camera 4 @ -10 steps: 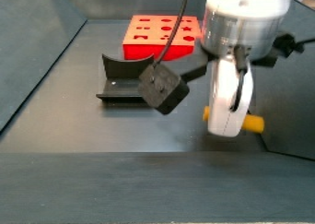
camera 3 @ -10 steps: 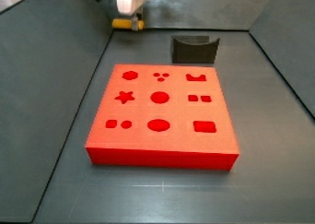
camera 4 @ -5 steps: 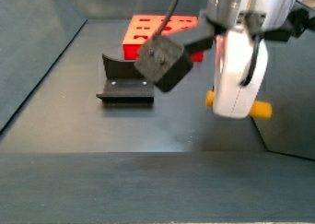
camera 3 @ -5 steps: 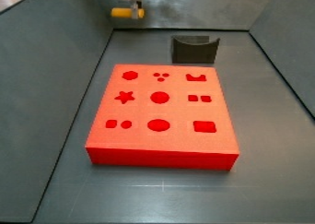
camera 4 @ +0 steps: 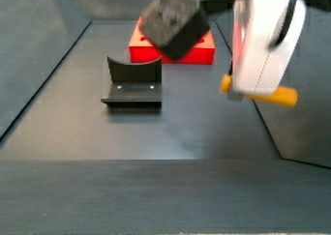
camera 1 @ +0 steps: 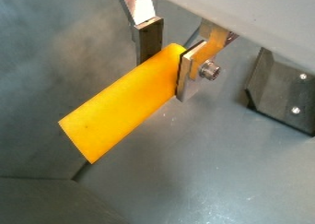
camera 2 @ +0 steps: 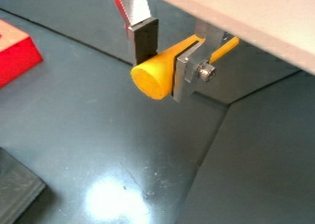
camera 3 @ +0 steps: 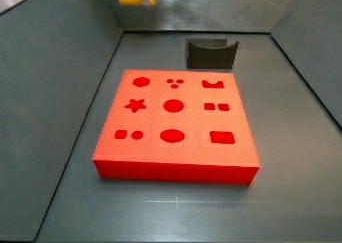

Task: Pick up the oval object. Move up. Place the oval object on the fixture. Regrasp the oval object. Move to above the board. Insert the oval object.
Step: Place the oval object on the fixture.

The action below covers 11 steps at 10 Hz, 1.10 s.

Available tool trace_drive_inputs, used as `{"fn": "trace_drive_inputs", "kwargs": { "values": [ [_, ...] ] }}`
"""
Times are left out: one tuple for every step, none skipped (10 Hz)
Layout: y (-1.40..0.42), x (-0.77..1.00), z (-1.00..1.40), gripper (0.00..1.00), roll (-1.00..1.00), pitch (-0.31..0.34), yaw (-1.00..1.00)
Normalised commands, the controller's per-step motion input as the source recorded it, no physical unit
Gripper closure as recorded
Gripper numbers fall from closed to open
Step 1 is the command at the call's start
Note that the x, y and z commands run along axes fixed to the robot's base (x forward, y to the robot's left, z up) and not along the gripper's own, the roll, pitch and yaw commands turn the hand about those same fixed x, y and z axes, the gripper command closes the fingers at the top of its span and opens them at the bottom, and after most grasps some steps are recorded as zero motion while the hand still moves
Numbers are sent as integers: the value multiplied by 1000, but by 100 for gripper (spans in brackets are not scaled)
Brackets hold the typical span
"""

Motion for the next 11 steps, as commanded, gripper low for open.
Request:
{"fn": "trace_drive_inputs", "kwargs": {
  "values": [
    [-6,-31,938,100,62,94,9],
    [0,-23,752,100,49,89,6],
    [-1,-16,607,100,40,92,7],
    [5,-8,460,100,38,98,7],
    [6,-1,264,100,43,117,12],
    [-1000,606,12,100,8,-17,1000],
    [-1000,610,-19,100,8,-18,1000],
    [-1000,623,-20,100,8,-18,1000],
    [-1000,635,-22,100,8,-17,1000],
    [-1000,646,-26,100,7,-17,1000],
    [-1000,675,-33,100,7,-15,1000]
  ]
}}
